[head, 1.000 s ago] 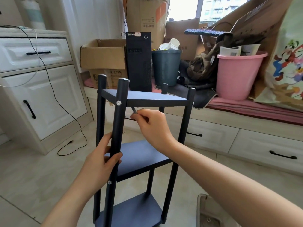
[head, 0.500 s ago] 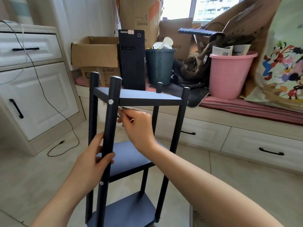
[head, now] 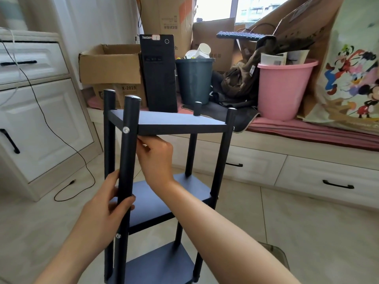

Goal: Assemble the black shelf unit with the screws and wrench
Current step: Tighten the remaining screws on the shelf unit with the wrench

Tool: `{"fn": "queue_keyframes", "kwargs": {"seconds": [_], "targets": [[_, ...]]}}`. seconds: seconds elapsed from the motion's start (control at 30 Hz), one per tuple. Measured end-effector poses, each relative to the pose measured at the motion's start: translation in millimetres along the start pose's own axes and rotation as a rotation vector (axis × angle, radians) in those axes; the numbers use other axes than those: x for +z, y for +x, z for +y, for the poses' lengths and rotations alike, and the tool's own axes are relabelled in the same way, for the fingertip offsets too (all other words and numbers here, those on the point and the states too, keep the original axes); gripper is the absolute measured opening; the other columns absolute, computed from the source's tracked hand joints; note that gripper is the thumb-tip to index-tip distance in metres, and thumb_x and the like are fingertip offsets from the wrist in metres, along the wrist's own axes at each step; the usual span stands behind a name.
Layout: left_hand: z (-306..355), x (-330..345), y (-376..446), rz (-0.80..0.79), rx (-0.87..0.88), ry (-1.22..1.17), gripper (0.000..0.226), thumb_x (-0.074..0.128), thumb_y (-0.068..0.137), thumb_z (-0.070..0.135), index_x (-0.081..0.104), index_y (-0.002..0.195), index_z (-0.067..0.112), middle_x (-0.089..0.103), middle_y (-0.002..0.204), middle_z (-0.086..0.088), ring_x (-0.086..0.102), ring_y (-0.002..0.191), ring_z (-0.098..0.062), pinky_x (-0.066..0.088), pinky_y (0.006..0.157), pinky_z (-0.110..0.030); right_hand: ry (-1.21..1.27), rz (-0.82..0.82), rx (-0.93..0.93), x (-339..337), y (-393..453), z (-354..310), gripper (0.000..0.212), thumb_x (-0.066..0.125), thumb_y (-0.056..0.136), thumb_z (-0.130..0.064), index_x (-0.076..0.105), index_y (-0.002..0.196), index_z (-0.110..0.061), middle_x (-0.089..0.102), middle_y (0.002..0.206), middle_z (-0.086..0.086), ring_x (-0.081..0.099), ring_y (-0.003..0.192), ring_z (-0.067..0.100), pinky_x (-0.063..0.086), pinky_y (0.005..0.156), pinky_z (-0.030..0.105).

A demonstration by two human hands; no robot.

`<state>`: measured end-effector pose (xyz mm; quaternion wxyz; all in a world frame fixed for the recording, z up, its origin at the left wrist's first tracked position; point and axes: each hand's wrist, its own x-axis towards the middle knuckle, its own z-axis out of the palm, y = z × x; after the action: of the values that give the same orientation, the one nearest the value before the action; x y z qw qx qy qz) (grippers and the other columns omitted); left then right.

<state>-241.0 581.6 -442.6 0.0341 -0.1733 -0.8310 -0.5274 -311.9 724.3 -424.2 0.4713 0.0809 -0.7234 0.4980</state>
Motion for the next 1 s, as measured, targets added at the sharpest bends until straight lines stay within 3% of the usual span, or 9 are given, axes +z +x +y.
{"fn": "queue_keyframes", "kwargs": {"seconds": [0.07,0.2,0.3,0.4,0.47,0.57,0.77,0.9,1.0], "targets": [[-1.7,0.9,1.1,-0.007,0.0,-0.006,0.063,0.065,0.095,0.008,0.046,0.111,0.066,0.071,0.092,0.008,0.076,0.078,-0.015,0.055,0.072,-0.036,0.034,0.022,0.015,3.9,-0.5,1.3,0.023,0.063,0.091,-0.007,0.065,0.069,0.0,0.049,0.06,-0.002,0.033,0.063,0.008,0.029,0.058,0.009],[-2.1,1.9,2.1,-0.02,0.008,-0.001,0.068,0.064,0.095,0.008,0.044,0.108,0.072,0.069,0.092,0.017,0.075,0.08,-0.014,0.054,0.071,-0.033,0.08,0.019,0.044,7.9,-1.7,1.7,0.018,0.061,0.091,-0.005,0.07,0.077,0.003,0.065,0.067,0.011,0.042,0.064,0.006,0.039,0.063,0.014],[-2.4,1.6,2.8,-0.011,0.015,0.011,0.071,0.064,0.095,0.009,0.043,0.105,0.075,0.07,0.091,0.017,0.075,0.079,-0.013,0.053,0.07,-0.032,0.074,0.027,0.04,6.9,-0.9,0.3,0.018,0.062,0.091,-0.003,0.069,0.076,0.004,0.063,0.065,0.011,0.042,0.062,0.011,0.036,0.062,0.009],[-2.1,1.3,3.2,-0.007,0.02,0.009,0.07,0.064,0.096,0.009,0.042,0.106,0.075,0.07,0.092,0.016,0.075,0.079,-0.013,0.054,0.071,-0.034,0.102,-0.008,0.05,2.8,-2.4,-2.5,0.016,0.06,0.093,-0.003,0.071,0.085,0.005,0.067,0.074,0.015,0.057,0.066,0.024,0.051,0.066,0.033],[-1.5,0.9,3.1,-0.003,0.023,0.013,0.07,0.063,0.096,0.01,0.042,0.106,0.076,0.07,0.093,0.017,0.075,0.079,-0.011,0.054,0.071,-0.034,0.114,-0.027,0.053,-2.5,-4.7,-5.8,0.014,0.059,0.095,-0.004,0.071,0.092,0.003,0.069,0.08,0.014,0.061,0.071,0.025,0.052,0.069,0.038],[-0.7,0.6,2.3,-0.002,0.019,0.004,0.07,0.064,0.096,0.01,0.043,0.106,0.075,0.07,0.094,0.014,0.075,0.078,-0.012,0.053,0.07,-0.032,0.115,-0.101,0.078,-15.9,-8.7,-10.7,0.016,0.057,0.096,-0.006,0.067,0.088,0.002,0.065,0.077,0.011,0.056,0.069,0.021,0.049,0.066,0.037],[-0.6,-0.7,0.0,-0.005,-0.007,-0.006,0.057,0.062,0.097,0.009,0.045,0.12,0.059,0.07,0.095,-0.001,0.074,0.079,-0.012,0.056,0.076,-0.036,-0.083,-0.522,0.057,-71.5,-16.6,-12.5,0.017,0.054,0.099,-0.011,0.067,0.091,-0.002,0.058,0.073,-0.003,0.048,0.06,0.003,0.037,0.057,0.016],[1.2,-1.9,-1.4,-0.018,-0.002,0.012,0.055,0.062,0.098,0.013,0.044,0.113,0.062,0.069,0.098,0.002,0.073,0.081,-0.009,0.054,0.072,-0.03,-0.21,-0.562,0.114,-119.2,-16.6,-11.0,0.015,0.056,0.098,-0.01,0.067,0.088,-0.005,0.054,0.072,-0.014,0.05,0.064,-0.001,0.035,0.06,0.012],[1.1,0.4,-4.1,-0.017,-0.009,0.02,0.054,0.062,0.098,0.015,0.042,0.115,0.062,0.068,0.098,0.003,0.072,0.083,-0.007,0.055,0.075,-0.031,-0.29,-0.471,0.246,-152.9,-18.5,-1.5,0.017,0.058,0.095,-0.008,0.068,0.081,-0.007,0.053,0.075,-0.01,0.051,0.07,0.001,0.036,0.063,0.012]]}}
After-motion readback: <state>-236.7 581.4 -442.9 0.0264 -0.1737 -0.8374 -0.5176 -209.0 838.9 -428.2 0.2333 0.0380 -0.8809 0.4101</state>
